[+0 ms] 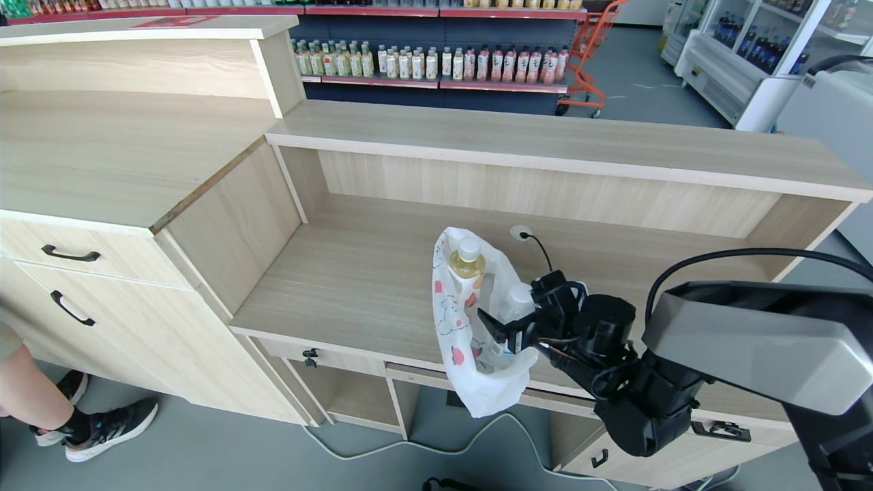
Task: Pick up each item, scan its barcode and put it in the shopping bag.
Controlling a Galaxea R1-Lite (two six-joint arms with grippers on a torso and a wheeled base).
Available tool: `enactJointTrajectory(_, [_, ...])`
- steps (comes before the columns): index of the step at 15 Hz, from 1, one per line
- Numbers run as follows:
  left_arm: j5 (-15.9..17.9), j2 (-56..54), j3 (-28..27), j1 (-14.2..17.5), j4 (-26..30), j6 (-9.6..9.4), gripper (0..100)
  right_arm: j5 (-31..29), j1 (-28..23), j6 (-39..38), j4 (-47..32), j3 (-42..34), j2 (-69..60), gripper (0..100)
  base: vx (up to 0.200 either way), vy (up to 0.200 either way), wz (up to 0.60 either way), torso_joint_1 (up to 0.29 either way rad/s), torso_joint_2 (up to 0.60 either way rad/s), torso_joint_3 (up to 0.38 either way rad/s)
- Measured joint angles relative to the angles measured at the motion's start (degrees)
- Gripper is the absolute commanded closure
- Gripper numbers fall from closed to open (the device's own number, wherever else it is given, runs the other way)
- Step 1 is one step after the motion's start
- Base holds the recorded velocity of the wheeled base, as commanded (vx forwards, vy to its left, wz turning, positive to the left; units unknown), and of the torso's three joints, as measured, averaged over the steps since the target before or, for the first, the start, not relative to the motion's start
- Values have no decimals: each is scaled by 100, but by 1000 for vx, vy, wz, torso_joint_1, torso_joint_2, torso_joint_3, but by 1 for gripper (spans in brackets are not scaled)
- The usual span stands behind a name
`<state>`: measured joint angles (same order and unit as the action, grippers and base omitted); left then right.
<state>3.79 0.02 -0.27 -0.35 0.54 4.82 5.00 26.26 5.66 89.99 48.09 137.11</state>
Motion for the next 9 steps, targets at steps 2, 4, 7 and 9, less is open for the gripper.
enactJointTrajectory(2, [0,0,0,0,0,0,0,0,-60,-9,-9,-39,-190,0,0,0,0,0,0,0])
enactJointTrajectory(4, [0,0,0,0,0,0,0,6,-112,-13,-167,-127,-527,0,0,0,0,0,0,0])
enactJointTrajectory(7, [0,0,0,0,0,-2,0,20,-171,-13,-657,-280,-1225,0,0,0,0,0,0,0])
enactJointTrajectory(9, [0,0,0,0,0,-2,0,48,-228,17,-945,-562,-1790,0,0,0,0,0,0,0])
